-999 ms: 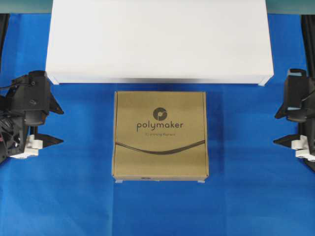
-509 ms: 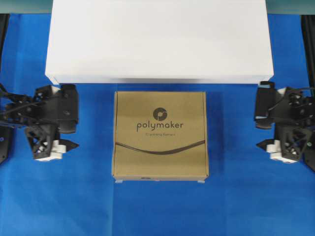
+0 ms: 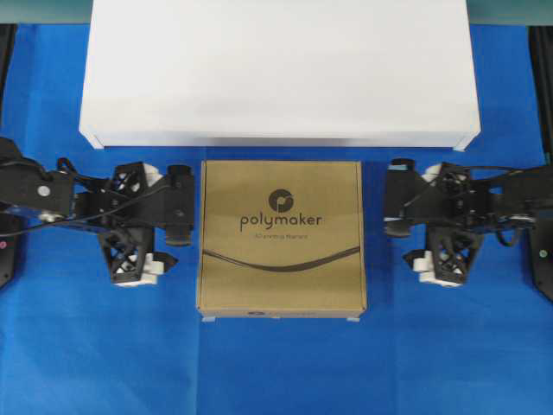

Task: Place the cardboard box on the stand after clamping it between your arms.
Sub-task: 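Move both grippers inward to press the brown polymaker box's sides, then lift the clamped box and carry it back toward the white stand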

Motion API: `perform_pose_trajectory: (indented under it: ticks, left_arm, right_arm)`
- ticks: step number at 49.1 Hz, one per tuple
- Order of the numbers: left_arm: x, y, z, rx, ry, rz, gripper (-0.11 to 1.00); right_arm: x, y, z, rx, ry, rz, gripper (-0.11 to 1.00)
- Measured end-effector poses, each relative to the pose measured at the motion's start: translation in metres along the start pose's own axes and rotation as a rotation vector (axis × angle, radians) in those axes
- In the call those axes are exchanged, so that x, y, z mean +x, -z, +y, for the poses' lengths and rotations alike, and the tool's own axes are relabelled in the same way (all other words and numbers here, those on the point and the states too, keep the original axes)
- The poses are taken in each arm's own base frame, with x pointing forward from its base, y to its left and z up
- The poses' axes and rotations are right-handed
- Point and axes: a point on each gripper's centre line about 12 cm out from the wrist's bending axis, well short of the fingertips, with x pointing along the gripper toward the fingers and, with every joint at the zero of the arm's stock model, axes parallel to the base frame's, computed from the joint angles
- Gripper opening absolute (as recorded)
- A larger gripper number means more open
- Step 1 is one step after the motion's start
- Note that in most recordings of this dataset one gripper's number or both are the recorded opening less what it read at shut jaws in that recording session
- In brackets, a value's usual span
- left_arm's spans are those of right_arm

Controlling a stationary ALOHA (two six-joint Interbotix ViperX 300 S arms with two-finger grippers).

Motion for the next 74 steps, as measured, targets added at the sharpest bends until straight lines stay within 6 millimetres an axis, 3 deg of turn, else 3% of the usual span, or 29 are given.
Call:
perform_pose_trajectory:
  ticks: [32, 63, 74]
  left_arm:
    - [0.029, -0.022, 0.005, 0.081, -0.006, 0.025, 0.85]
    - [0.029, -0.033, 0.006, 0.080, -0.010, 0.047, 0.85]
    - [0.011, -0.052, 0.008, 0.079, -0.015, 0.087, 0.84]
  right_arm:
    - [0.044, -0.045, -0.009, -0.051, 0.017, -0.089, 0.98]
    - [0.044, -0.049, -0.009, -0.065, 0.018, -0.097, 0.97]
    - [0.021, -0.058, -0.008, -0.067, 0.017, -0.079, 0.97]
